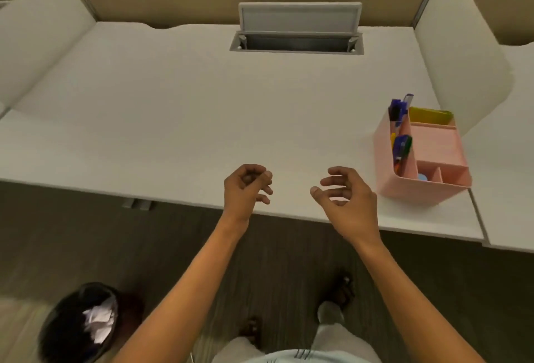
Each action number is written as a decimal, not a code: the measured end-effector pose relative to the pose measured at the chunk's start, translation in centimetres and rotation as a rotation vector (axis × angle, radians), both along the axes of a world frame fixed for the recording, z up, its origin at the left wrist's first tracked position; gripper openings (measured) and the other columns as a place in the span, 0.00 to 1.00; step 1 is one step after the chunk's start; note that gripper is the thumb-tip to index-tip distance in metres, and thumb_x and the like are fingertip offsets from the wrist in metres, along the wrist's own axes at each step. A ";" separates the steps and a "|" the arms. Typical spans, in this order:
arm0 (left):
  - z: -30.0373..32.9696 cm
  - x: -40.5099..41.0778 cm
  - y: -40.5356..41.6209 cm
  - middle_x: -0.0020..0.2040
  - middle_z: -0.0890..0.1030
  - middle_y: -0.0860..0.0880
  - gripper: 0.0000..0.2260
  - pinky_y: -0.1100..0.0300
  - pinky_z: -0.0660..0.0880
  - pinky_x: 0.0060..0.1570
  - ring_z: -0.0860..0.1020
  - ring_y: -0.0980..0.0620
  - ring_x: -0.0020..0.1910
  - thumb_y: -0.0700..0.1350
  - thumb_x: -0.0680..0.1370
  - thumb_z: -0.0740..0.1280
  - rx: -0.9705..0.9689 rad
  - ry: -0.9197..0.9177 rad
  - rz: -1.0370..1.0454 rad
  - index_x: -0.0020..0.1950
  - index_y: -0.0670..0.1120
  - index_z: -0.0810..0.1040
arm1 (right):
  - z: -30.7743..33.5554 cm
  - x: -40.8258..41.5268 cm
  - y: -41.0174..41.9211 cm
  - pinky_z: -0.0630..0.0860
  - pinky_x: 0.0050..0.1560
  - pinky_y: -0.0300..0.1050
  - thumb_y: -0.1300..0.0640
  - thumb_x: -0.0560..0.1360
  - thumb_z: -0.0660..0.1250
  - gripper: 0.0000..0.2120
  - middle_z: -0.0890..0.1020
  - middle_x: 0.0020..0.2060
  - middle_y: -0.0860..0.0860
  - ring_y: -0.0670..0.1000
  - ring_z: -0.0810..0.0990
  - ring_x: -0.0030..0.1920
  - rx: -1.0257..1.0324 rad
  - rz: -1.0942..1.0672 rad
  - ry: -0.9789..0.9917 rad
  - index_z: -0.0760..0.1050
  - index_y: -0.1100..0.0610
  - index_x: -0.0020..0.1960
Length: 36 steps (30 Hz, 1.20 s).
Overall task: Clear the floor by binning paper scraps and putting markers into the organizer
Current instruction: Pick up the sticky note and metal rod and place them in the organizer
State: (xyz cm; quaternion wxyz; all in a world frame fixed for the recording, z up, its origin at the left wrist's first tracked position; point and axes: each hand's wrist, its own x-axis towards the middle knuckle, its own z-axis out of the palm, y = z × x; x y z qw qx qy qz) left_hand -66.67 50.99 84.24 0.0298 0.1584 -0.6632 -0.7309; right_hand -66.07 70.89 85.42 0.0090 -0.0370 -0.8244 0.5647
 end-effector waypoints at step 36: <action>-31.5 44.2 -35.4 0.39 0.79 0.44 0.01 0.58 0.71 0.32 0.77 0.47 0.35 0.42 0.79 0.64 -0.302 -0.873 -0.040 0.48 0.45 0.73 | -33.0 43.9 -30.5 0.80 0.36 0.36 0.57 0.69 0.76 0.15 0.82 0.37 0.45 0.42 0.81 0.34 0.147 0.091 -0.549 0.75 0.48 0.52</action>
